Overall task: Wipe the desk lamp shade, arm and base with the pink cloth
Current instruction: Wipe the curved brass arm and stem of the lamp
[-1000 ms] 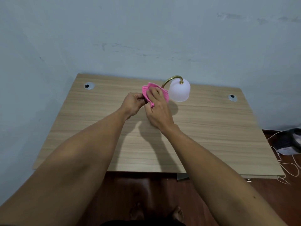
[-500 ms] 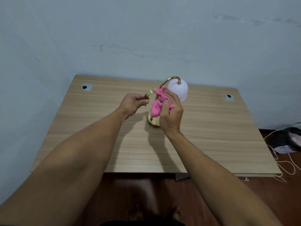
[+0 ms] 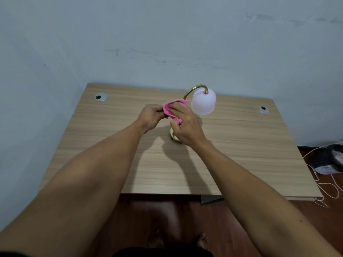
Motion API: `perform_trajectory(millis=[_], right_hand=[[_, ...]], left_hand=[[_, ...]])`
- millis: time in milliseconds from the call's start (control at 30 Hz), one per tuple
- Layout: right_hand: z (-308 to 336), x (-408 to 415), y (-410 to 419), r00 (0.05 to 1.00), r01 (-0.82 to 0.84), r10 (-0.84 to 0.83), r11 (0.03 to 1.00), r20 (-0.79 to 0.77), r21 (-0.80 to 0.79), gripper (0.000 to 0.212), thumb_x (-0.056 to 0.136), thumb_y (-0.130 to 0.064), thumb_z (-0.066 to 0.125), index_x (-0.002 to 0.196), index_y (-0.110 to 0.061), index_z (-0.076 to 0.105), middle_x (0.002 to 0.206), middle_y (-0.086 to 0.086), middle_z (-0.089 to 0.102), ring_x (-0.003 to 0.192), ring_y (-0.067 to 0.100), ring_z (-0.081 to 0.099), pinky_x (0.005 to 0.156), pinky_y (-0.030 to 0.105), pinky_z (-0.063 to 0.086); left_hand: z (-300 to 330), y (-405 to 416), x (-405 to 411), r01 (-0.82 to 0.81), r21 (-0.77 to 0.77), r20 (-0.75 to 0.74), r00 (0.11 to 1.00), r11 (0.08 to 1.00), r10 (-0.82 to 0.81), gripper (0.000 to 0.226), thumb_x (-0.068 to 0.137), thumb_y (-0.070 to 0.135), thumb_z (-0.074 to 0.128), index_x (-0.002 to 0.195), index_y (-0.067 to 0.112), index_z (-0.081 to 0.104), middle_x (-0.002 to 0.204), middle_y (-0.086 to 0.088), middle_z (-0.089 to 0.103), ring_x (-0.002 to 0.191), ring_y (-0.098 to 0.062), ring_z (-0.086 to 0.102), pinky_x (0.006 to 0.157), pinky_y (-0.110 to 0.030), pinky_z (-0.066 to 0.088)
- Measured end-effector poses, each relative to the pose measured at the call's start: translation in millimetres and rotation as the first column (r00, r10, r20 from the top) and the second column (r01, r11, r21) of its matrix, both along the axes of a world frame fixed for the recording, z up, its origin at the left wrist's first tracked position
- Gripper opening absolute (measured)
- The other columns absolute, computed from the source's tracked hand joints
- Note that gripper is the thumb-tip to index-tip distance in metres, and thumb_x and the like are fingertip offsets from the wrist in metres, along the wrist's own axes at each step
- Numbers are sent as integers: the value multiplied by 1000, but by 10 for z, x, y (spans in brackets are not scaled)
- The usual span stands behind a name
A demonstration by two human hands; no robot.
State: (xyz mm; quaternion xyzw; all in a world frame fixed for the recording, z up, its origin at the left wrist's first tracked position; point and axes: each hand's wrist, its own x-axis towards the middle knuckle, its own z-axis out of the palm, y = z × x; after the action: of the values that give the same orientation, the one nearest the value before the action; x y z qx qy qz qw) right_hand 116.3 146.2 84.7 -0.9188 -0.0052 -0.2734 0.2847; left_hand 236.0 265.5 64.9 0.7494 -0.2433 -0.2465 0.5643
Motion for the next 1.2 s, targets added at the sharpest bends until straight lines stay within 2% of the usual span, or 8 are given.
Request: perform_trajectory(millis=[167,367,533,600,700,867,1000,1200], right_hand=[[45,-197,15,951,250,-302,885,74,392,38,88,-14,46,96,-14,84,110,6,77,109,19,66,102,33,50],[-23,96,37,997,69,-66,992,-25,109,53,88,-11,44,135,2,65,144,14,60,138,30,52,119,38,39],[-139,84,25,999,-54,53,988,-9,-143,37,83,-6,49,108,9,73,113,18,71,117,34,60,109,32,43],[-159,-63,24,999,37,-37,999,-32,11,34,85,-8,48,97,1,79,100,9,76,105,28,65,98,27,47],[-153,-262,-95,915,401,-292,730,-278,553,37,94,-8,47,75,-12,79,63,-13,73,66,4,67,66,20,51],[-182,-398,-439,854,502,-259,184,-451,845,47,93,-4,44,53,-14,67,51,-2,64,49,15,58,53,27,47],[-360,-475,-591,824,511,-279,-6,-492,859,21,93,-5,46,75,-8,57,66,5,58,55,19,56,54,30,45],[-682,-423,-864,807,537,-262,-48,-530,842,21,95,-9,46,80,-7,60,68,5,61,59,21,58,54,30,46]], left_hand=[[29,-15,-26,-25,11,-6,1000,1000,25,24,91,5,69,111,-8,72,54,22,62,51,13,51,56,0,37],[31,-7,-33,-16,22,-5,1000,1000,16,22,92,-4,61,113,-5,70,61,21,65,53,15,52,58,-2,39],[20,5,-23,-10,41,5,1000,999,10,18,90,-6,62,105,-3,72,53,27,61,52,17,49,57,-2,37],[-9,-3,-21,-20,11,-9,1000,1000,20,18,90,-3,65,107,-6,71,66,21,66,55,15,53,61,-2,39],[-27,18,-15,-46,14,-43,998,999,47,23,88,4,72,110,-5,72,86,-2,70,71,7,63,77,-9,46],[-182,34,-84,-90,75,-123,987,993,99,49,82,9,80,128,1,64,117,-12,72,113,-23,68,105,-37,51],[-325,-6,-247,-203,235,-48,974,951,220,58,83,26,80,135,10,59,122,-9,66,113,-22,64,98,-33,52],[-669,-126,-441,-209,367,-3,974,907,226,69,85,28,78,146,12,47,148,-12,51,130,-29,54,109,-41,46]])
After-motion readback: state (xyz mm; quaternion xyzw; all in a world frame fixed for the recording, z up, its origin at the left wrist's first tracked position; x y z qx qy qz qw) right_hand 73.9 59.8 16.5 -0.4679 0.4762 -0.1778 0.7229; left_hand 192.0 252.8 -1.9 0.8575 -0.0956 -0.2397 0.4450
